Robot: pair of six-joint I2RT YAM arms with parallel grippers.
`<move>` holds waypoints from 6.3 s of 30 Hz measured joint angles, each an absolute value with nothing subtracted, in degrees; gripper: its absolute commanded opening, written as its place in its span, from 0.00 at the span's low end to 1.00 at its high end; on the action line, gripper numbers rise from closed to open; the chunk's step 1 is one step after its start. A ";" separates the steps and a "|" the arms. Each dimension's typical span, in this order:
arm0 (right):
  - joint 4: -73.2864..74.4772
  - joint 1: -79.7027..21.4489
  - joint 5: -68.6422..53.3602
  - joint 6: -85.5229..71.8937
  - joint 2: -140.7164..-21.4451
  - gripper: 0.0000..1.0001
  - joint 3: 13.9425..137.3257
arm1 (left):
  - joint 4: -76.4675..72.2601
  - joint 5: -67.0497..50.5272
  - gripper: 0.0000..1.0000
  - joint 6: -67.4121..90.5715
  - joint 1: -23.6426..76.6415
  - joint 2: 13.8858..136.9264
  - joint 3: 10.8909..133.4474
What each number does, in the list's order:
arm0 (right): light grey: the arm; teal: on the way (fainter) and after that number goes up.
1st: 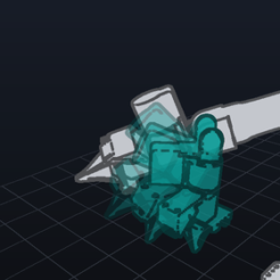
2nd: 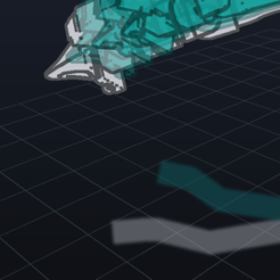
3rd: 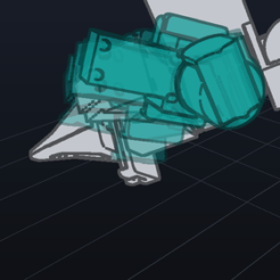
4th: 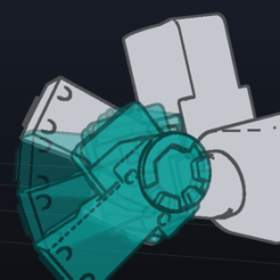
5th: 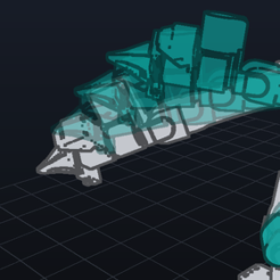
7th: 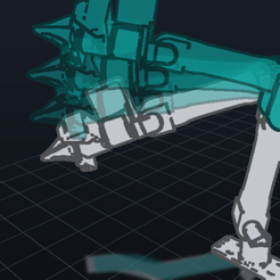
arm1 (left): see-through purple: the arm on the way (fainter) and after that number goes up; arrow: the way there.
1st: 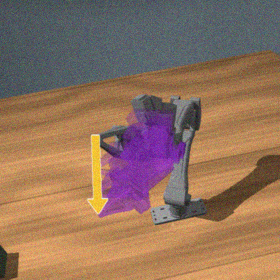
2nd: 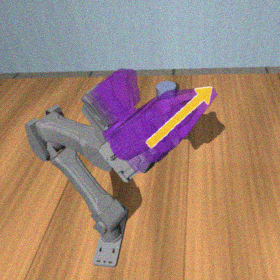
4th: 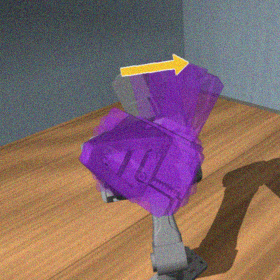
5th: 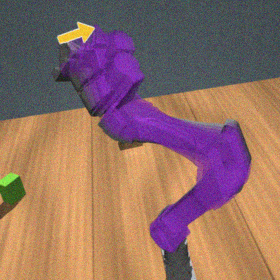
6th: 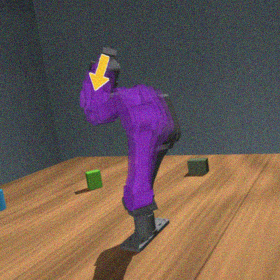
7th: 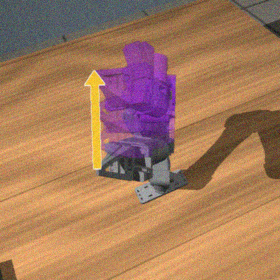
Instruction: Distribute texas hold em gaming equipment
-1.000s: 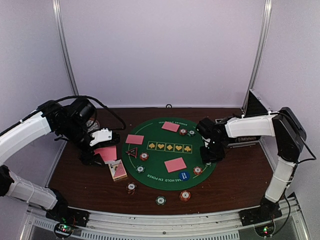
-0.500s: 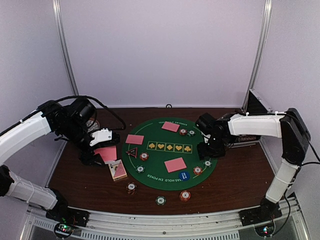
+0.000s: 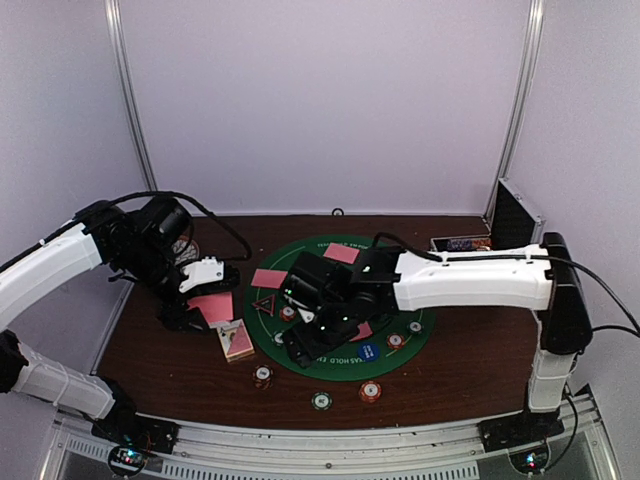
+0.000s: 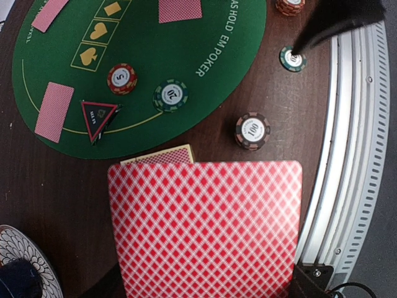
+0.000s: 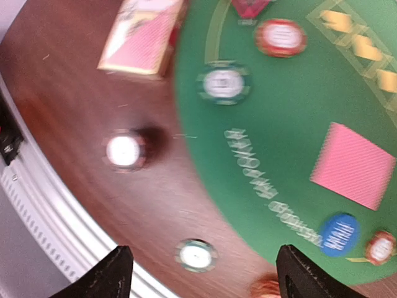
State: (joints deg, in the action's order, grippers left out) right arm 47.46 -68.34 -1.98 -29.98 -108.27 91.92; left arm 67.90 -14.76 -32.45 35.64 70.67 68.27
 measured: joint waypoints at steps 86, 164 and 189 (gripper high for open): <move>49.41 -71.33 -6.24 -24.23 -126.50 0.75 110.34 | 70.81 -14.92 0.00 -32.45 34.48 65.36 65.14; 48.45 -74.46 -1.65 -19.42 -137.86 0.41 120.09 | 71.70 -16.64 0.00 -32.45 32.60 65.36 65.14; 48.16 -74.46 -1.67 -19.59 -136.18 0.47 118.52 | 72.16 -16.84 0.00 -32.47 32.60 65.56 65.14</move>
State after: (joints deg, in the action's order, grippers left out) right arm 48.16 -74.46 -1.67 -19.59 -136.18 118.52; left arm 72.16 -16.84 -32.47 32.60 65.56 65.14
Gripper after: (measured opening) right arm 0.496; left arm 0.675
